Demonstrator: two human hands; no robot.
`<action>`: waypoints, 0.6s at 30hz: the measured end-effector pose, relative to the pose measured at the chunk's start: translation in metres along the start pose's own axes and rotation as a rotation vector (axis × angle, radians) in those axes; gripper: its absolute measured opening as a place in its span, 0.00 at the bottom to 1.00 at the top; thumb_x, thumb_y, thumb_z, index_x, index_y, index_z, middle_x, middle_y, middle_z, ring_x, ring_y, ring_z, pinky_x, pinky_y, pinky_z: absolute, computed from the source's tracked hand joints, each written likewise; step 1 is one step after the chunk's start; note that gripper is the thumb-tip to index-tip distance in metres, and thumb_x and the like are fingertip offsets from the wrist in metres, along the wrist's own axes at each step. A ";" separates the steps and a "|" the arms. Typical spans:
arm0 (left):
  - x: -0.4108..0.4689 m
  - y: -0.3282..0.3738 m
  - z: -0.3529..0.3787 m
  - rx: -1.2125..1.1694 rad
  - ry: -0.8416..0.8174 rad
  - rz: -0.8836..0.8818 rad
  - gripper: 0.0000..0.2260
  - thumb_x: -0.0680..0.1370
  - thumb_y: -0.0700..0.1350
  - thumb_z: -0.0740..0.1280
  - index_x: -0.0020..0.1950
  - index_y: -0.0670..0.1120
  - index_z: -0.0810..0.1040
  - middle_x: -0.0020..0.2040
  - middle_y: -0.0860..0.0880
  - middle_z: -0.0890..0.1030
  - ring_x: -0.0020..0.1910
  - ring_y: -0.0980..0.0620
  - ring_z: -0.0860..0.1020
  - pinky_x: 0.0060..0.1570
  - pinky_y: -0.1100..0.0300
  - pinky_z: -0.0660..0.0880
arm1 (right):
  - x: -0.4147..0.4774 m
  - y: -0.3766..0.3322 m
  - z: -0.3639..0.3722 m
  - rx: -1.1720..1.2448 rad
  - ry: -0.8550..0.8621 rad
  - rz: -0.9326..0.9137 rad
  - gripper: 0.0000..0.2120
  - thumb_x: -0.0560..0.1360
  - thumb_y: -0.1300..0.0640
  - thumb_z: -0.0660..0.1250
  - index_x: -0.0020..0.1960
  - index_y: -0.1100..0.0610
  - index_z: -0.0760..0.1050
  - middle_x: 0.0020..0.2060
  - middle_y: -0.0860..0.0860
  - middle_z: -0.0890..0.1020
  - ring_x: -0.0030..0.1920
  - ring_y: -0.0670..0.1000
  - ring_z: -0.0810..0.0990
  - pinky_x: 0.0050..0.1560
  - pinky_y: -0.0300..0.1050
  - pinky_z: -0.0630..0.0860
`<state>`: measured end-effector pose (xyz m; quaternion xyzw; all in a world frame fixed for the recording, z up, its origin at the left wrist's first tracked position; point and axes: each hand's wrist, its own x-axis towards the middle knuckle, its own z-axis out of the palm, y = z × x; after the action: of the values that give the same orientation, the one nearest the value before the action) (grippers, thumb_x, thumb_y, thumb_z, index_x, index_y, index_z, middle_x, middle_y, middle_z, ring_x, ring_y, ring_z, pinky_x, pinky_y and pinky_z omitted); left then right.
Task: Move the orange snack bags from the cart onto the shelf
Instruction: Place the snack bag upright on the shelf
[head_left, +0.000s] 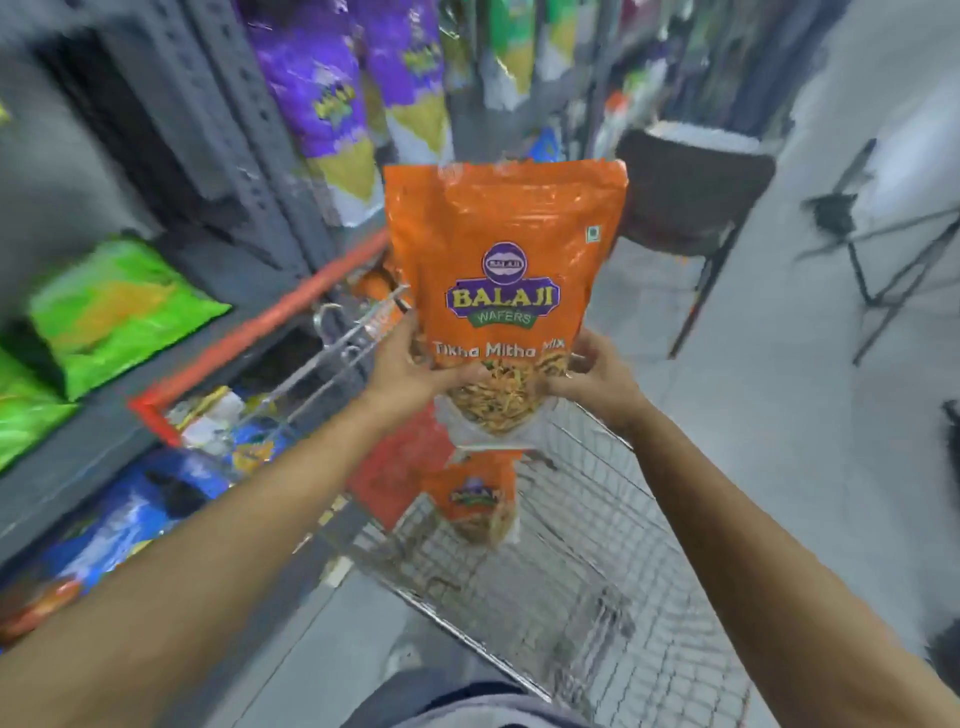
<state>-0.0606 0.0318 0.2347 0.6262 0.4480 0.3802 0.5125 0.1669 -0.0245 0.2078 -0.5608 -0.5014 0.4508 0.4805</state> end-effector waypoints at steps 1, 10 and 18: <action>-0.004 0.011 -0.016 0.000 0.040 0.036 0.31 0.60 0.43 0.81 0.59 0.52 0.73 0.55 0.51 0.82 0.55 0.55 0.81 0.56 0.56 0.79 | 0.007 -0.014 0.012 0.005 -0.027 -0.050 0.28 0.60 0.64 0.80 0.58 0.54 0.77 0.52 0.53 0.85 0.53 0.54 0.84 0.52 0.55 0.82; -0.066 0.084 -0.165 0.067 0.457 0.233 0.28 0.58 0.44 0.82 0.54 0.55 0.76 0.47 0.60 0.85 0.49 0.60 0.82 0.46 0.66 0.78 | 0.048 -0.133 0.151 0.113 -0.235 -0.348 0.28 0.65 0.70 0.76 0.62 0.63 0.71 0.56 0.62 0.82 0.55 0.59 0.83 0.55 0.55 0.80; -0.154 0.181 -0.309 0.200 0.738 0.425 0.28 0.58 0.46 0.81 0.56 0.50 0.77 0.50 0.54 0.83 0.47 0.60 0.80 0.49 0.64 0.78 | 0.033 -0.267 0.305 0.247 -0.359 -0.560 0.23 0.63 0.70 0.77 0.51 0.53 0.74 0.47 0.50 0.84 0.44 0.43 0.83 0.47 0.37 0.78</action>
<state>-0.3665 -0.0344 0.4672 0.5734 0.4968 0.6301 0.1653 -0.1656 0.0438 0.4311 -0.2512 -0.6537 0.4502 0.5540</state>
